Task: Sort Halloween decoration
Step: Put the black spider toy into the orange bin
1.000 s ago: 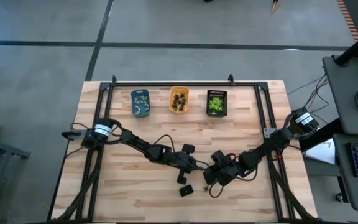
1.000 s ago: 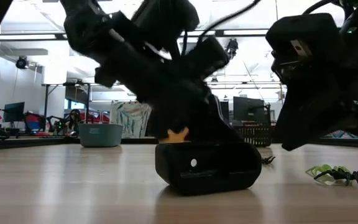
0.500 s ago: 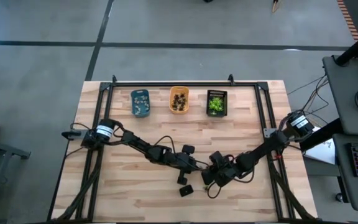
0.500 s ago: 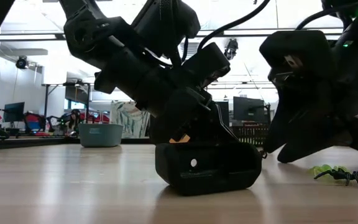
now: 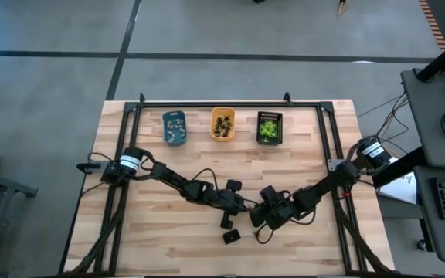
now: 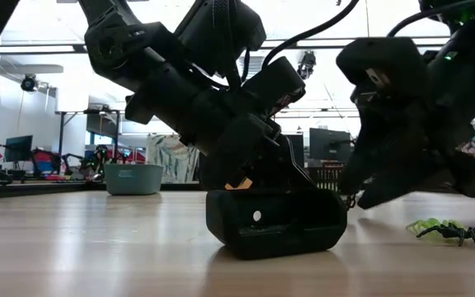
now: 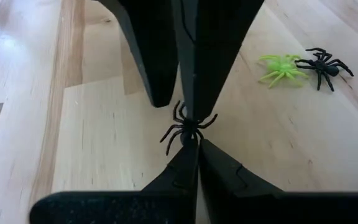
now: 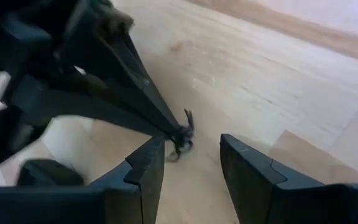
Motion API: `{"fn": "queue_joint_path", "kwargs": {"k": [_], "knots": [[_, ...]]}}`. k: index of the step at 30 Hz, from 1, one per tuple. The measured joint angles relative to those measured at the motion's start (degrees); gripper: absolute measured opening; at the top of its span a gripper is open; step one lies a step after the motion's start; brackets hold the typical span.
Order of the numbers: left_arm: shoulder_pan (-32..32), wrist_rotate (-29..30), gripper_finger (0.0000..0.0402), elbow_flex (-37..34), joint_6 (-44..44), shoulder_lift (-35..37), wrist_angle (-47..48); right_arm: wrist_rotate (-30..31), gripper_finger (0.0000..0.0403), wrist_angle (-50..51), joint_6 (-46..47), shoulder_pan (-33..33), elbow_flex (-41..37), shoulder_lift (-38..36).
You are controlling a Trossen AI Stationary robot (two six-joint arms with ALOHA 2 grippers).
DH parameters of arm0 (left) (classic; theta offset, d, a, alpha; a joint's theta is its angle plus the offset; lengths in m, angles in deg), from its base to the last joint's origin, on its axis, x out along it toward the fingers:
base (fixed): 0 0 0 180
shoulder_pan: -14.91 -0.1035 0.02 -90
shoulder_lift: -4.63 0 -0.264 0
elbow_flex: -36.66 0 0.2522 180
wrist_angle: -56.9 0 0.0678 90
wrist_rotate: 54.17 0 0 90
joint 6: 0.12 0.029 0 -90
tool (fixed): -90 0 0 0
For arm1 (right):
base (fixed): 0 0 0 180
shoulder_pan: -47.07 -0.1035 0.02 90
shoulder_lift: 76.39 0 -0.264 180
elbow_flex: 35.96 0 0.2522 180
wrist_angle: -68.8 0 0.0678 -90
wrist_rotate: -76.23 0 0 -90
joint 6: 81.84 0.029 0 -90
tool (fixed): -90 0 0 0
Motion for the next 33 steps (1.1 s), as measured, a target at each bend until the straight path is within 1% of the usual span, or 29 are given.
{"fn": "queue_joint_path", "kwargs": {"k": [6, 10, 15, 18, 22, 27, 29, 33], "knots": [[0.0, 0.0, 0.0000, 0.0, 0.0, 0.0, 0.0, -0.1, 0.0145, -0.9, 0.2, 0.7, 0.0, -0.3], [0.0, 0.0, 0.0000, -0.1, 0.0, 0.0, -0.1, -1.6, 0.0140, -1.3, 1.2, 0.6, 0.0, -0.3], [0.0, 0.0, 0.0000, -0.1, 0.0, -0.1, -0.4, -1.6, 0.0139, -1.8, 1.6, 0.7, 0.0, 1.3], [0.0, 0.0, 0.0000, -0.1, 0.0, -0.1, -0.5, -1.2, 0.0131, -2.9, 0.9, 0.8, 0.0, 2.2], [0.0, 0.0, 0.0000, -0.2, 0.0, -0.1, -0.7, -0.6, 0.0097, -2.6, 0.2, 0.8, 0.0, 2.2], [0.0, 0.0, 0.0000, -0.2, 0.0, -0.1, -0.8, -0.1, 0.0024, -2.7, -0.9, 0.8, 0.0, 2.2], [0.0, 0.0, 0.0000, -0.2, 0.0, -0.1, -0.8, 0.0, 0.0015, -2.8, -1.3, 0.8, 0.0, 2.2], [0.0, 0.0, 0.0000, -0.2, 0.0, 0.3, -0.6, 0.0, 0.0009, -2.8, -2.2, 0.8, 0.0, 2.2]]}}
